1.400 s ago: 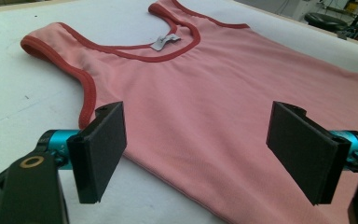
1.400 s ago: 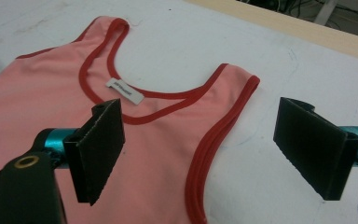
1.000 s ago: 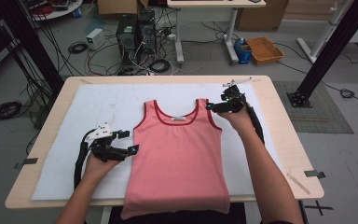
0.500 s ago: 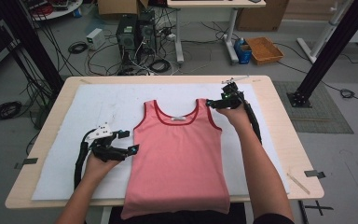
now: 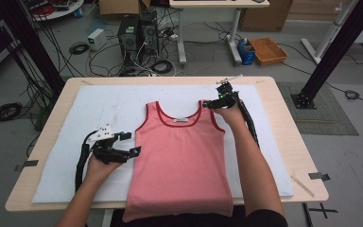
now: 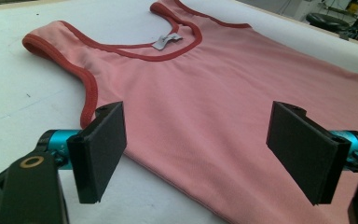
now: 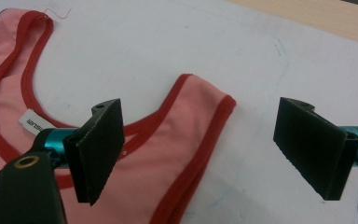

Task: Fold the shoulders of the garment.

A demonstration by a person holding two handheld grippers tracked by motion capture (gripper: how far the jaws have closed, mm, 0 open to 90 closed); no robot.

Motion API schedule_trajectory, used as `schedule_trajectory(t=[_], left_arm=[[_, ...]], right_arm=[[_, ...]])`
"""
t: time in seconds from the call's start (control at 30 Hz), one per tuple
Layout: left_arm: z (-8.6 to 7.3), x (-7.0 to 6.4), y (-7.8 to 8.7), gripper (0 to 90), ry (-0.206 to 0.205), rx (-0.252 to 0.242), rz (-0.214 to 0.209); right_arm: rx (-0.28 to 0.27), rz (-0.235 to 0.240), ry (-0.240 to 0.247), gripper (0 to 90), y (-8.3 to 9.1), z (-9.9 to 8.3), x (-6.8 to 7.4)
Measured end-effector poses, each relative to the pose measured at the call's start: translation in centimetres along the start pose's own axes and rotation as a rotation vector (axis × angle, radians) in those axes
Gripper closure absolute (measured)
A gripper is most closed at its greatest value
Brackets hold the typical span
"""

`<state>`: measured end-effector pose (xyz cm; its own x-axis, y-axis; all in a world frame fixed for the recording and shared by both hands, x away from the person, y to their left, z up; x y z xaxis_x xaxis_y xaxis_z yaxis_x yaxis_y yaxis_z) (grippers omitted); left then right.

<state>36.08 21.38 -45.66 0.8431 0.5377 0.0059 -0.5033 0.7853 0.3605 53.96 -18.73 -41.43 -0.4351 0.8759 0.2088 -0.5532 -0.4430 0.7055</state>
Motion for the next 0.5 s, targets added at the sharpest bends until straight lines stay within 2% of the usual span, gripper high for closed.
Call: schedule_trajectory(t=[0.07, 0.33, 0.47, 0.5], left_arm=[[0.0, 0.0, 0.0, 20.1, 0.002, 0.0, 0.0], [0.0, 0.0, -0.1, 20.1, 0.004, 0.008, -0.002], [0.0, 0.1, -0.1, 20.1, 0.016, 0.013, 0.003], [0.0, 0.1, -0.1, 20.1, 0.015, 0.015, 0.002]], right_arm=[[-0.002, -0.004, 0.0, 16.1, -0.5, 0.2, 0.2], [0.06, -0.051, 0.007, 16.1, -2.8, 0.4, 0.4], [0.055, -0.057, -0.018, 16.1, -3.8, 0.4, 0.1], [0.06, -0.074, -0.024, 16.1, -3.9, 0.3, 0.0]])
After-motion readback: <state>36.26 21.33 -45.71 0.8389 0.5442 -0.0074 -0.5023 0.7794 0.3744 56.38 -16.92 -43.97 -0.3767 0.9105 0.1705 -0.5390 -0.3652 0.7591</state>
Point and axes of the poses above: each handheld gripper's, and its own axes: y roughly backward along the jaws, z roughly out of its top, x roughly to its left, the point moved 2 cm from there along -y, roughly forward along the jaws, and after that the axes turned 10 degrees about -y, right-handed, at the moved point
